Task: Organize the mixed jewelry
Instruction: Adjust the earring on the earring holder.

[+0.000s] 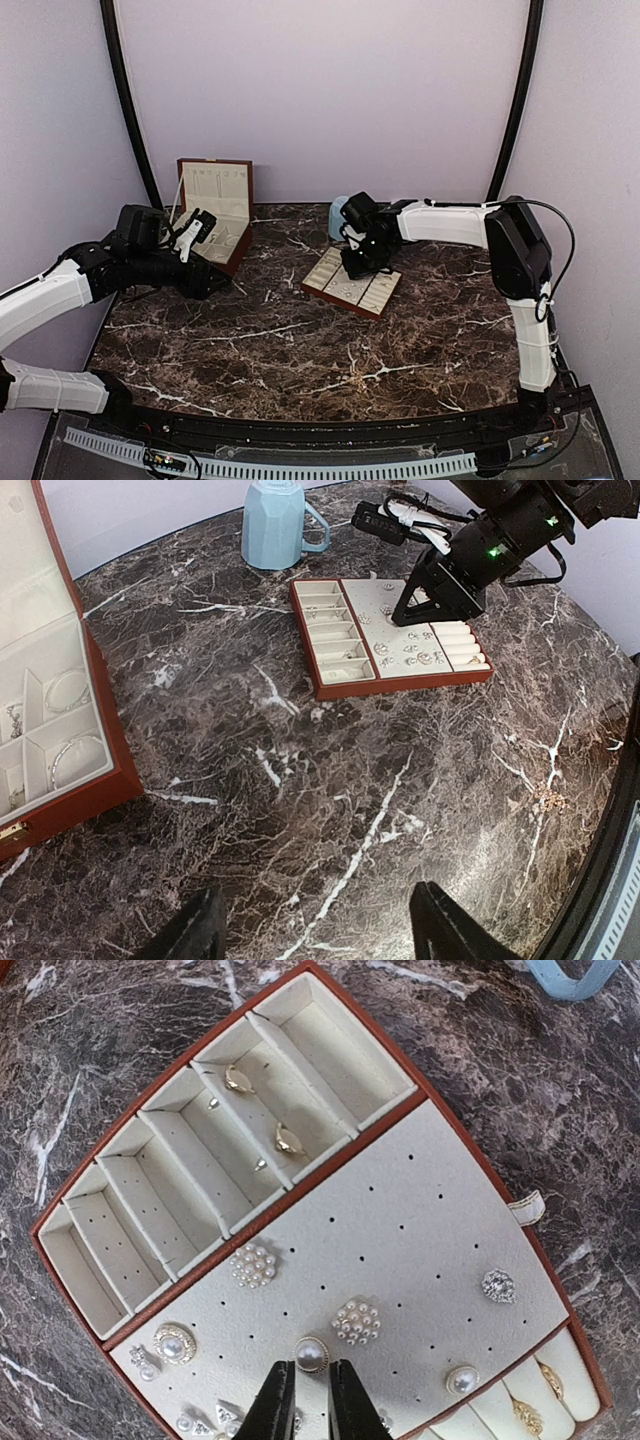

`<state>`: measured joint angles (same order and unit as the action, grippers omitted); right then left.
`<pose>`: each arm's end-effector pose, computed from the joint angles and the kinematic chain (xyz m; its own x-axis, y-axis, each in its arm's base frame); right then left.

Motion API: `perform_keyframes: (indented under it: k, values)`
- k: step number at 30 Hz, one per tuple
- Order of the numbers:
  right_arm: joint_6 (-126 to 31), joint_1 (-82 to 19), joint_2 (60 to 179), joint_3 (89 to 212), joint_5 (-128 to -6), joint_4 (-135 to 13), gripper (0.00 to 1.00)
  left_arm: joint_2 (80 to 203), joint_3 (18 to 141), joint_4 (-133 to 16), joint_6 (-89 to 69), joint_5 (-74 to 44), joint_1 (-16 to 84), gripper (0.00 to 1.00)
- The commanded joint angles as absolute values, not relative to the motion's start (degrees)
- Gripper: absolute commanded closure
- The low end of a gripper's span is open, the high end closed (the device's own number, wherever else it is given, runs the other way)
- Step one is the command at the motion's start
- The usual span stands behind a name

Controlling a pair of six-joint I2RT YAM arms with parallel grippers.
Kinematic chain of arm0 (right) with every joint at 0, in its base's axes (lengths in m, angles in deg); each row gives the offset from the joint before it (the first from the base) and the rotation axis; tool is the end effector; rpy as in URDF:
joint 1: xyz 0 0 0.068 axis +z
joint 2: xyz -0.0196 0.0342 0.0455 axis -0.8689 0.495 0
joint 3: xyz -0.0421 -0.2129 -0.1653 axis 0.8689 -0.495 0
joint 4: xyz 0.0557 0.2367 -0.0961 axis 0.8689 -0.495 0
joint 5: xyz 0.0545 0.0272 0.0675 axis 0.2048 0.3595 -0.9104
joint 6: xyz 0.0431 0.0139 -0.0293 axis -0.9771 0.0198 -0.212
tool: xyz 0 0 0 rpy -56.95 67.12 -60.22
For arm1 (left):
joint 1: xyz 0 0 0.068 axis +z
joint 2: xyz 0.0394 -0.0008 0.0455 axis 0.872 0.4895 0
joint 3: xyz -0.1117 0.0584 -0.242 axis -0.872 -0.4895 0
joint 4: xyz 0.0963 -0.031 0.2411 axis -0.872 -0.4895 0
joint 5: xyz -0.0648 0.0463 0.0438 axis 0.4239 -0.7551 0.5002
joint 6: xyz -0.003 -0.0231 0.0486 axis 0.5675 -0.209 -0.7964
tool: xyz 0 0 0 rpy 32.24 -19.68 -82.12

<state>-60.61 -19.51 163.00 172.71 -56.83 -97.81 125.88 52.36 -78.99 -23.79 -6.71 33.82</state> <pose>0.3515 0.3018 0.1782 -0.8547 -0.2909 -0.4299 -0.3717 0.9211 0.1158 0.2000 -0.1125 0.2801 -0.4584 0.2666 -0.8478 0.6610 0.7399 -0.1247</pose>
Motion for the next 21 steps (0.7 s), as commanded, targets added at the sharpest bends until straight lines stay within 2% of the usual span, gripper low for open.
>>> perform_keyframes:
  k: [1, 5, 8, 14, 21]
  values:
    - [-60.7, -19.8, 164.3, 172.7, -57.6, -96.2, 0.87, 125.2, 51.9, -79.7, -24.4, -6.6, 34.1, 0.34]
    - [-60.5, -19.8, 164.3, 172.8, -57.8, -96.7, 0.87, 125.2, 51.9, -79.7, -24.4, -6.7, 34.0, 0.34]
    - [-60.4, -19.8, 163.2, 172.4, -56.1, -97.2, 0.79, 125.2, 52.0, -79.8, -24.5, -6.7, 34.1, 0.34]
    - [-60.5, -20.1, 161.5, 172.6, -54.1, -97.4, 0.69, 125.3, 51.9, -79.7, -24.5, -6.7, 34.0, 0.34]
    - [-60.7, -20.3, 162.6, 174.5, -54.5, -97.3, 0.73, 125.2, 52.0, -79.8, -24.5, -6.8, 34.1, 0.34]
